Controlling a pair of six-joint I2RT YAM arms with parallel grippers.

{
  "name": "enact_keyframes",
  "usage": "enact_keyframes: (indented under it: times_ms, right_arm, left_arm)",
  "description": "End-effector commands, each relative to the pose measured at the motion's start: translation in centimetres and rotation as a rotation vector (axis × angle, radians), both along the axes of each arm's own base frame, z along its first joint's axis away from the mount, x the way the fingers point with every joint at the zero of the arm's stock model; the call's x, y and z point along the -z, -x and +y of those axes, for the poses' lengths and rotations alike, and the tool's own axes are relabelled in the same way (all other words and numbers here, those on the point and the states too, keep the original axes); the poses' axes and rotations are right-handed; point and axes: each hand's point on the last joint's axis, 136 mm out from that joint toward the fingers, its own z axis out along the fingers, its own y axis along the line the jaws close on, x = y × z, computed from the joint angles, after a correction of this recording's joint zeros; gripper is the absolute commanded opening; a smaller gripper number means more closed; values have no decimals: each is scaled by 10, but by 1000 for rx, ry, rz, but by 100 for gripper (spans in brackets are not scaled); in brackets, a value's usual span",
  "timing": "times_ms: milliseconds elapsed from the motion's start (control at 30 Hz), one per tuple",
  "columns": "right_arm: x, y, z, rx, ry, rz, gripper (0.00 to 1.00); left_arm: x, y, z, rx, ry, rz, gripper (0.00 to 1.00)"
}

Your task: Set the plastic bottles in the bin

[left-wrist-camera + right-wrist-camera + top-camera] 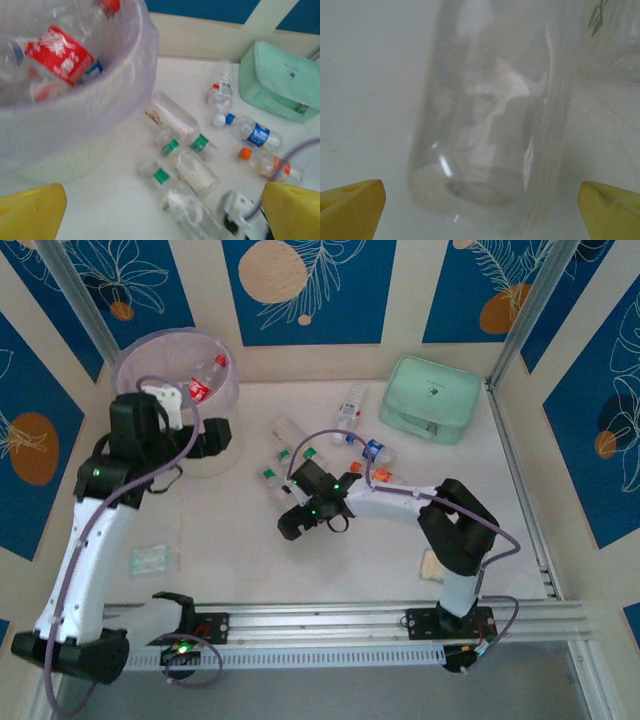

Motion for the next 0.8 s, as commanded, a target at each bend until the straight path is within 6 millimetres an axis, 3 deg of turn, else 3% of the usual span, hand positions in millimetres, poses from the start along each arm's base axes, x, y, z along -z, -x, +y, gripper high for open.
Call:
enact_keyframes:
  times_ms: [0,67,133,300,533,633,767]
  right_arm:
    - [-7,-16,12,52,-38,-47,97]
    - [-4,-18,14,64,-39,-50,89]
    - [-5,-20,13,73,-40,-50,75]
    - [-21,-13,9,78,-55,-41,49]
    - [-73,-1,-14,142,-183,-19,43]
    - [-89,-1,-28,201,-265,24,43]
    - [-112,-2,-35,239,-399,-49,40]
  left_arm:
    - [9,14,-1,-56,81,3,98]
    - [23,20,-5,-64,118,23,98]
    - [39,25,-10,-66,169,47,97]
    - [67,28,-32,-30,338,83,97]
    - [79,22,-72,57,448,129,97]
    - [82,24,-98,122,444,140,99]
    - [84,17,-132,178,498,149,100]
